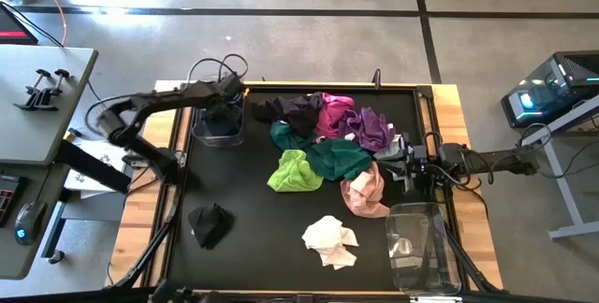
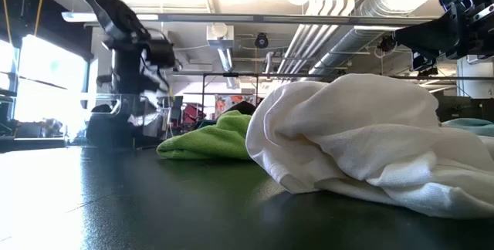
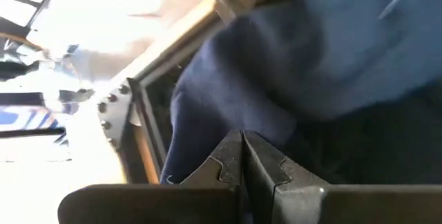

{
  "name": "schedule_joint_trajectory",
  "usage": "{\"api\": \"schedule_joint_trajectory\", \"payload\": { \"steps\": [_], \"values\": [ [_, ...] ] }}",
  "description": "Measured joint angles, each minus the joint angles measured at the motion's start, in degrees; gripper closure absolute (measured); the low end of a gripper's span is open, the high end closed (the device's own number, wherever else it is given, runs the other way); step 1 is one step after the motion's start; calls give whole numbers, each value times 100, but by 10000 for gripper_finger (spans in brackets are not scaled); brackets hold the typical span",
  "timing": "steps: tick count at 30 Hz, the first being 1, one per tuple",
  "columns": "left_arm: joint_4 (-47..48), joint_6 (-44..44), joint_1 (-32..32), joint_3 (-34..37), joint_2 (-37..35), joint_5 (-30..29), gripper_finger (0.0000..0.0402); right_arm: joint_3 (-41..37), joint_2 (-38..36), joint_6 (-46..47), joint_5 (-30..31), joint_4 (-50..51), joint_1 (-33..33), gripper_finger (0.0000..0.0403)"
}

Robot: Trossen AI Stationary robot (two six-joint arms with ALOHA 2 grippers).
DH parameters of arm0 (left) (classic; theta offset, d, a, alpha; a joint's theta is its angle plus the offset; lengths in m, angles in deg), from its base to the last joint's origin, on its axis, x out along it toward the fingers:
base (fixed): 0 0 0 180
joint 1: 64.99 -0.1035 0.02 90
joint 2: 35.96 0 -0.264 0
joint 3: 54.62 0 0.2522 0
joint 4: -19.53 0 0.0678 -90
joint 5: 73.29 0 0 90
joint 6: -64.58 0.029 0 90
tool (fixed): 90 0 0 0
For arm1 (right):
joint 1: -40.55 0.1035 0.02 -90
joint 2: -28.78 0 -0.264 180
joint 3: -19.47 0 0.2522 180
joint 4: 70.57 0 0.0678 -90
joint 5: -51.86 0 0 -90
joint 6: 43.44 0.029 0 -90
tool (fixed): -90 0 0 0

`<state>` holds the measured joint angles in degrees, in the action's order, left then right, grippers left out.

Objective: Sort towels by color in basket
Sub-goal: Put the dark blue towel into the top transparent bin, then put the light green towel into the bottom transparent bin

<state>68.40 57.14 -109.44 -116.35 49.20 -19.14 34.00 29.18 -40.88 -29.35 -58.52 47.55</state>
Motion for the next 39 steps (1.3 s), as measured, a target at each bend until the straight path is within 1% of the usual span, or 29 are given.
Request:
{"api": "schedule_joint_trajectory", "payload": {
  "steps": [5, 8, 12, 15, 17, 20, 25, 28, 32, 35, 39],
  "values": [
    [471, -338, 346, 0, -899, 490, 401, 0, 0, -1, 0, 1, -1, 394],
    [700, -604, 603, 0, -1223, 685, 401, 1, 0, -1, 0, 0, 0, 394],
    [672, -744, 784, 82, -1246, 917, 401, -1, 0, 1, 1, -1, 0, 394],
    [282, -769, 813, 440, -1154, 1176, 401, 0, 0, -1, 1, 1, -1, 394],
    [12, -855, 799, 685, -1095, 1469, 402, -1, 0, -1, -1, -1, -2, 394],
    [-338, -842, 768, 958, -1055, 1620, 402, 1, 0, -1, 1, 1, -2, 394],
    [-686, -632, 796, 1034, -1329, 1445, 402, 0, 0, 0, 1, 0, -1, 394],
    [-519, -491, 855, 996, -1663, 1237, 402, 1, 0, -1, -1, 1, -1, 394],
    [-383, -440, 998, 830, -2286, 1036, 402, -1, 0, -1, 1, 1, 0, 394],
    [-266, -415, 1146, 822, -2770, 1039, 402, 0, 0, -1, 0, 1, -2, 394],
    [-325, 40, 1480, 804, -3408, 975, 402, 1, 0, -1, -1, 1, 0, 394]
  ]
}}
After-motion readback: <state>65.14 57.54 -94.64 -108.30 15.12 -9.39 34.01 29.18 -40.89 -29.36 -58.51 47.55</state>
